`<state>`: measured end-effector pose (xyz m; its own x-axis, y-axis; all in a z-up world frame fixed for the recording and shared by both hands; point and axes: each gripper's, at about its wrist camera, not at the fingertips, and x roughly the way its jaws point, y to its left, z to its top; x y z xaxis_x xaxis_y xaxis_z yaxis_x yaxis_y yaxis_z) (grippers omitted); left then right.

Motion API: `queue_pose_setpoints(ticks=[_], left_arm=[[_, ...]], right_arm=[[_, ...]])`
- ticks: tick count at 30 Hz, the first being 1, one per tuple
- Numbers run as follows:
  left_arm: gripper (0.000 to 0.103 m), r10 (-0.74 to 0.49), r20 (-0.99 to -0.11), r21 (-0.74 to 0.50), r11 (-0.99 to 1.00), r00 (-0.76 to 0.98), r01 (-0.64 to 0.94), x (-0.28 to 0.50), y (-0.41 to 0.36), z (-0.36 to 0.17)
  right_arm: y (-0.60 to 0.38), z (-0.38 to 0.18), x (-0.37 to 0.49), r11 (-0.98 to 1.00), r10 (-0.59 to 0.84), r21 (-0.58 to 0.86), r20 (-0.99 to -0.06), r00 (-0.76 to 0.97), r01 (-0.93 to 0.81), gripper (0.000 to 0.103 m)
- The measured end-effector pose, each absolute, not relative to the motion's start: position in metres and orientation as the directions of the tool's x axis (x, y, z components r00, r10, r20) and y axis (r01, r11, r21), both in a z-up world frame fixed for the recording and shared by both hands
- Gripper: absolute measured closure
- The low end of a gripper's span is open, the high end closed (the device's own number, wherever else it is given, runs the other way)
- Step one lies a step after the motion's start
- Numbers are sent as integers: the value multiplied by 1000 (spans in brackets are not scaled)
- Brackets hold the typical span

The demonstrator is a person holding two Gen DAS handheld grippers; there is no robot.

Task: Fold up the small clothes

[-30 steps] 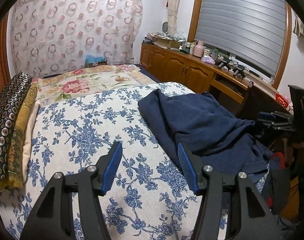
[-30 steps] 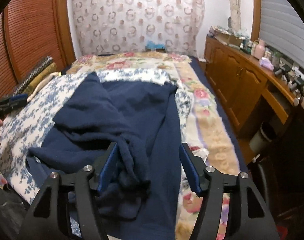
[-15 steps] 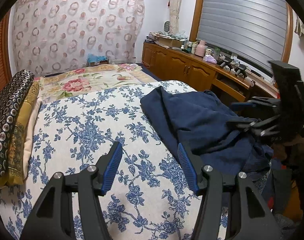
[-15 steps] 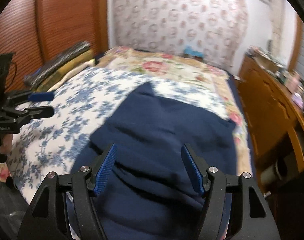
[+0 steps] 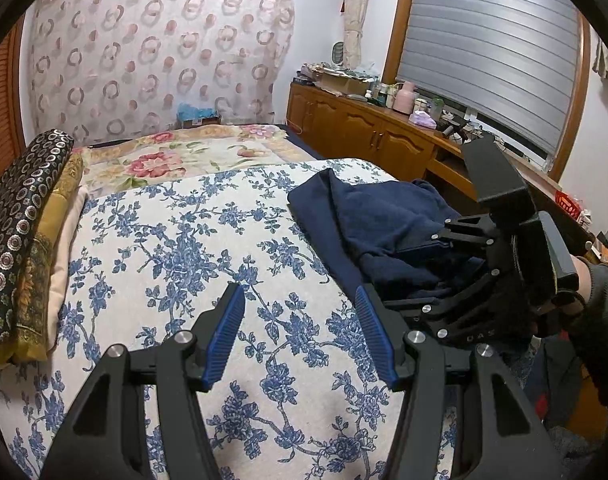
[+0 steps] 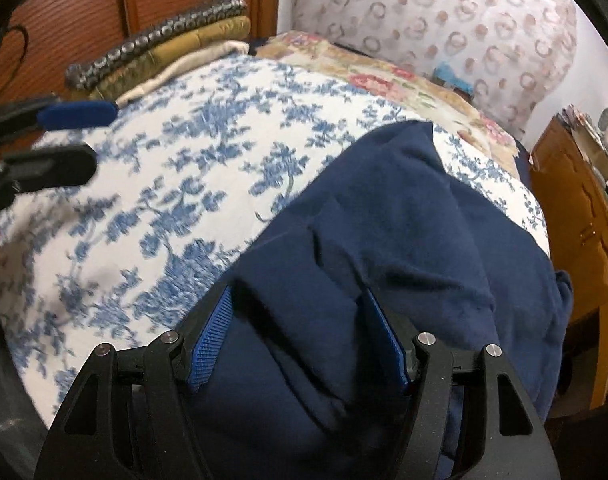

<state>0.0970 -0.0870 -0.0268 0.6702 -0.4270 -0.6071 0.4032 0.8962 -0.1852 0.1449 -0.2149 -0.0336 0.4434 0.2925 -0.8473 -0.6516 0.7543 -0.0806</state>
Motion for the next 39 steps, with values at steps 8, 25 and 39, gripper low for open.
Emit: queue_pose_setpoints(ticks=[8,25,39], left_arm=[[46,-433,-616,-188,892,658,412,96,-91,-32],[46,-448,-657,-180,874,607,451,127,-110,-35],[46,-414,-742,-148,868,527,474,220,-154,-53]], right_arm=[[-247,-5,152,812,345,-53,-760,551,-582,97],[-385,39,255,978,11,-130,-750,661,-164,97],[-393,-4,269,964,184,24,-778,600,-265,53]])
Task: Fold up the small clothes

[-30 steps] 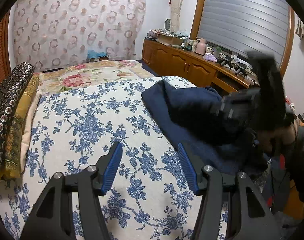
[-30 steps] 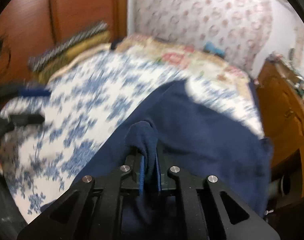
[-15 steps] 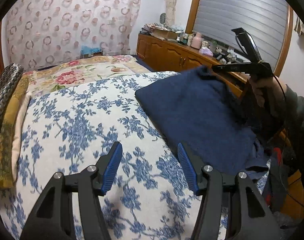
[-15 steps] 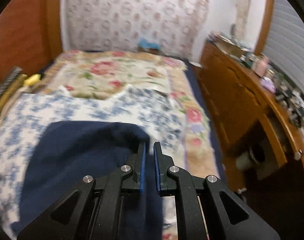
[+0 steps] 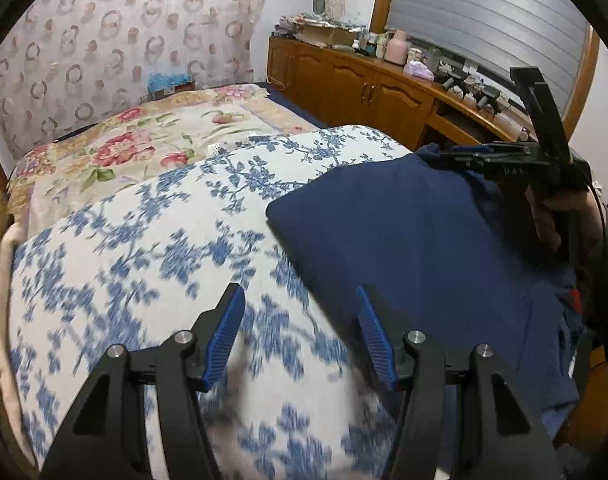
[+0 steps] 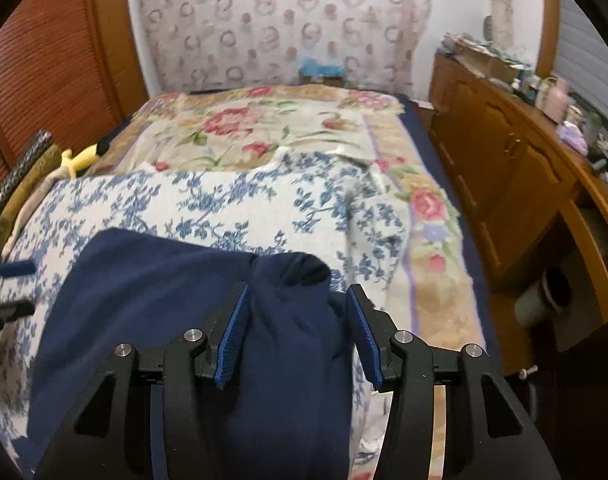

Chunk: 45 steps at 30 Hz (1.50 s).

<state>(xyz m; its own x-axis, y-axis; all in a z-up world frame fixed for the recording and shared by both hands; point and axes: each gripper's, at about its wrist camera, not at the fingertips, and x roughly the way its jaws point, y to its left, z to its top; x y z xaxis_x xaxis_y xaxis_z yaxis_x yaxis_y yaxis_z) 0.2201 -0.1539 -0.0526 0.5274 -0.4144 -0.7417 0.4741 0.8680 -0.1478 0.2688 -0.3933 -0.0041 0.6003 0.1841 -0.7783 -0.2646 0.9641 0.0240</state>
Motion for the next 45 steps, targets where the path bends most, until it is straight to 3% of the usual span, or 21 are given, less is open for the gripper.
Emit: queue_pose_setpoints(ticks=[2,3,4,5,6,8,13,16,18,19,21,22,29,33,35,37,38,39,41,45], left_arm=[[46,-408,-751,-142,868,519,476,232,-160,-56],[46,-404,-755,-140,868,515,476,238,-163,-57],[46,-403,-758,-140,868,512,476,241,-165,-58],[46,-404,-761,-140,867,508,479,245,-167,-59],[46,-404,-763,-140,865,505,482,248,-168,-60],[46,-406,-764,-140,863,502,485,255,-171,-61],[46,-423,-769,-168,857,480,487,273,-172,-65],[46,-440,-772,-198,853,459,484,284,-171,-69],[46,-445,-772,-207,851,455,482,288,-173,-70],[46,-448,-770,-209,850,454,484,290,-173,-70],[46,-454,-767,-215,847,453,486,294,-173,-70],[46,-458,-767,-220,846,450,485,296,-174,-70],[46,-472,-755,-230,841,455,489,300,-177,-70],[63,-490,-746,-242,830,451,502,296,-179,-70],[65,-482,-747,-232,834,457,501,295,-180,-70],[74,-486,-748,-237,832,453,502,295,-181,-70],[80,-487,-747,-237,831,453,502,295,-184,-70],[86,-488,-745,-236,830,454,506,294,-184,-68],[94,-494,-735,-235,828,464,510,291,-185,-63],[97,-523,-691,-233,815,499,531,277,-181,-39]], right_arm=[[-394,-11,273,960,200,38,-783,589,-276,53],[-394,-14,274,959,209,47,-785,583,-280,58],[-394,-17,275,956,219,55,-784,581,-287,66],[-394,-18,274,949,241,62,-777,581,-310,84],[-394,-17,271,941,256,57,-765,591,-333,91],[-395,-11,262,937,262,42,-739,620,-346,96],[-411,-5,255,956,250,77,-723,643,-285,97],[-409,-15,261,963,213,52,-749,628,-264,93],[-410,-18,263,969,190,42,-754,629,-242,71],[-410,-19,264,972,177,36,-756,630,-231,66],[-414,-23,268,979,145,20,-766,626,-202,41],[-416,-25,269,982,131,15,-770,625,-187,37],[-423,-37,276,967,229,119,-795,561,-226,36],[-418,-36,272,956,261,136,-795,548,-259,54],[-414,-35,270,956,253,118,-795,552,-269,57],[-412,-34,268,958,232,86,-792,565,-273,66],[-411,-31,266,956,230,70,-782,580,-284,83],[-410,-29,264,947,261,89,-774,577,-309,89],[-404,-23,254,941,256,57,-763,593,-333,91],[-400,-3,240,937,270,45,-719,641,-345,92]])
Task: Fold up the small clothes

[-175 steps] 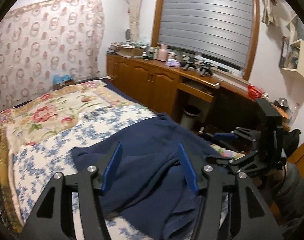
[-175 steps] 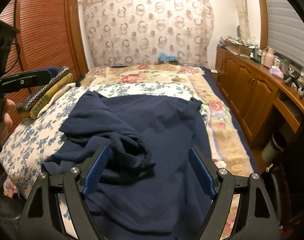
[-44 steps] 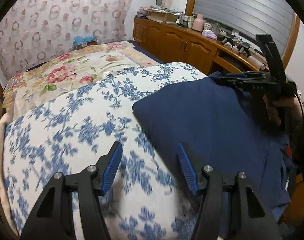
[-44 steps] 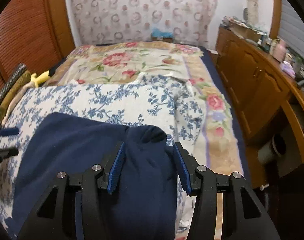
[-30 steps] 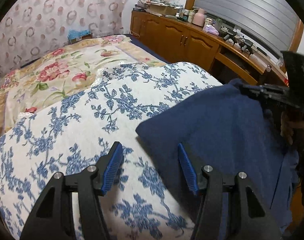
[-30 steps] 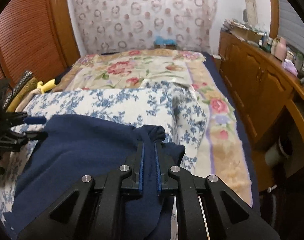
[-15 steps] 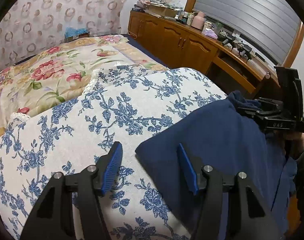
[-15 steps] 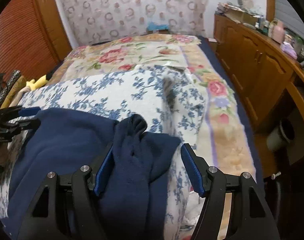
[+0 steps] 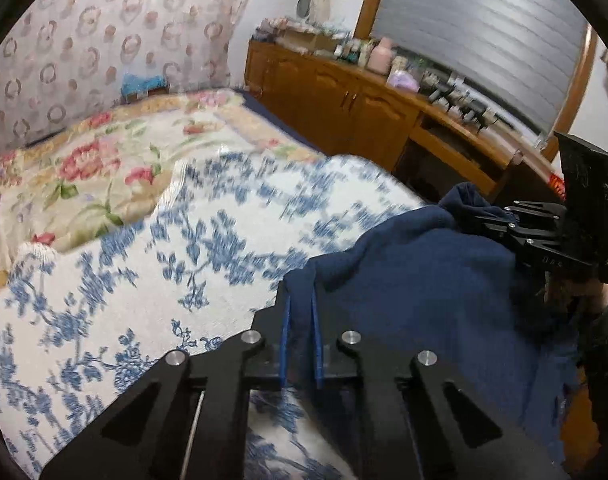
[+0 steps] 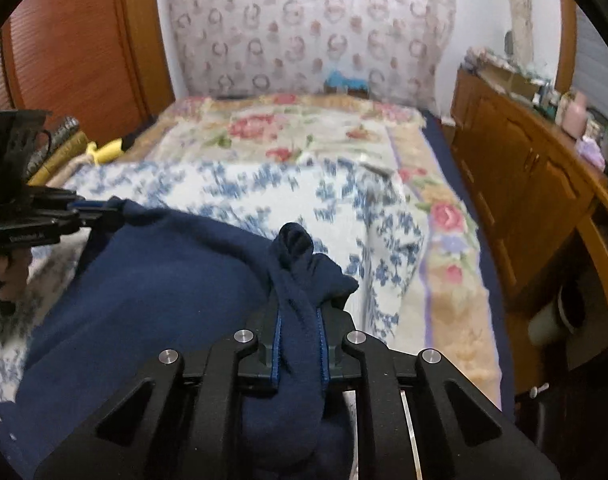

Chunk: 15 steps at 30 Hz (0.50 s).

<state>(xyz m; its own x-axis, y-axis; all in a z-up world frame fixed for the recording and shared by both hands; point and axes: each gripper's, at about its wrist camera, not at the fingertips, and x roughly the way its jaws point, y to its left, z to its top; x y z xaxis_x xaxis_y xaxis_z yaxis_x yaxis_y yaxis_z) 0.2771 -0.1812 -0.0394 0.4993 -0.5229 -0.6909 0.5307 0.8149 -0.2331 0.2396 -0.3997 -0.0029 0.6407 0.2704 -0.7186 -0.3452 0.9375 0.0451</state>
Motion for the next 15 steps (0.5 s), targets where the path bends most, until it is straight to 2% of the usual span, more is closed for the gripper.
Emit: queue_pose_setpoints(ticks=[6,15], left_arm=[[97,-574,-572,-218,795,586,565,234,-165,27],[97,-573,-332,-140,816,749,561,141,-102,149]], right_arm=[[-392,63,203,935,300,21,-584,755,-355,93],[-364,178,128,916,368,-36,-330,869,-401,93]])
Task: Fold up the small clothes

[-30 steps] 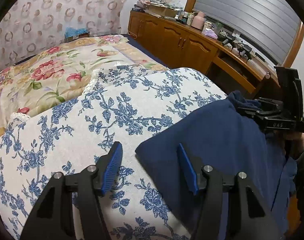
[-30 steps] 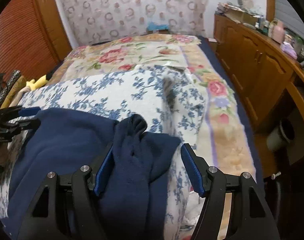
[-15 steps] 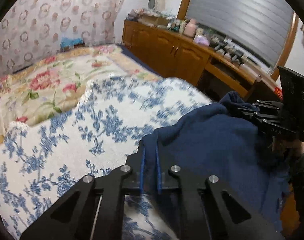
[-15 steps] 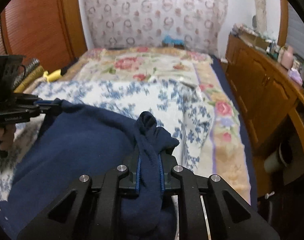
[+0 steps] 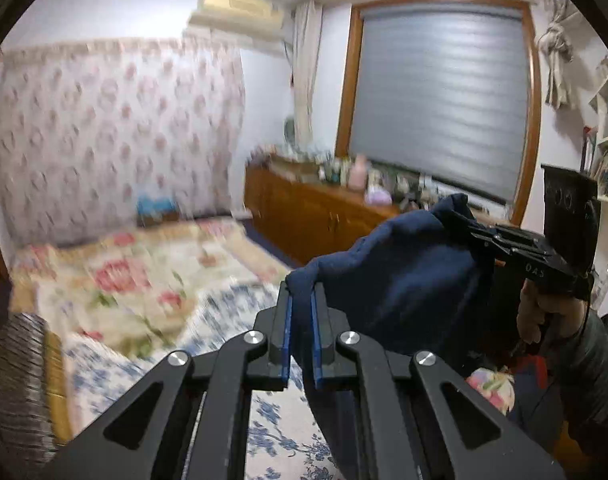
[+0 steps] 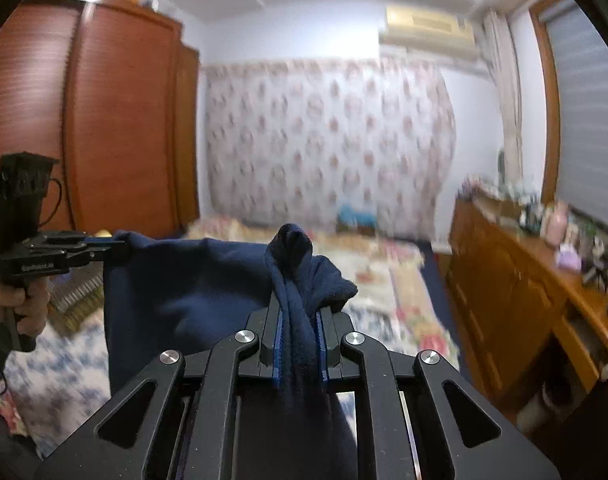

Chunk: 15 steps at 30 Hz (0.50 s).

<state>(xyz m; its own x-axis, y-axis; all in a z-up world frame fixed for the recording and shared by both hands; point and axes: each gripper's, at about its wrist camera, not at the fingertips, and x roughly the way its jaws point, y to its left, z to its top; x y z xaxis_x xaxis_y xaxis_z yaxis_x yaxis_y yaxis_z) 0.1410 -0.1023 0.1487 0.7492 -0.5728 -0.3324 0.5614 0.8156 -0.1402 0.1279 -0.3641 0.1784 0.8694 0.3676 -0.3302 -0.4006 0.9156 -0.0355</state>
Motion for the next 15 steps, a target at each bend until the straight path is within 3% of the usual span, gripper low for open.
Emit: queue_pose_setpoints(ticks=[8,15], left_arm=[[97,-510,-188,-31,857,839,514,56,-48,218],[97,-471,-152,-7,879,869,476,24,-3,239]], right_arm=[[-320,244,65,878,456,-90,-149,878,-471,93],[-297,270,31,830,541,-96,-101,835,-549,93]])
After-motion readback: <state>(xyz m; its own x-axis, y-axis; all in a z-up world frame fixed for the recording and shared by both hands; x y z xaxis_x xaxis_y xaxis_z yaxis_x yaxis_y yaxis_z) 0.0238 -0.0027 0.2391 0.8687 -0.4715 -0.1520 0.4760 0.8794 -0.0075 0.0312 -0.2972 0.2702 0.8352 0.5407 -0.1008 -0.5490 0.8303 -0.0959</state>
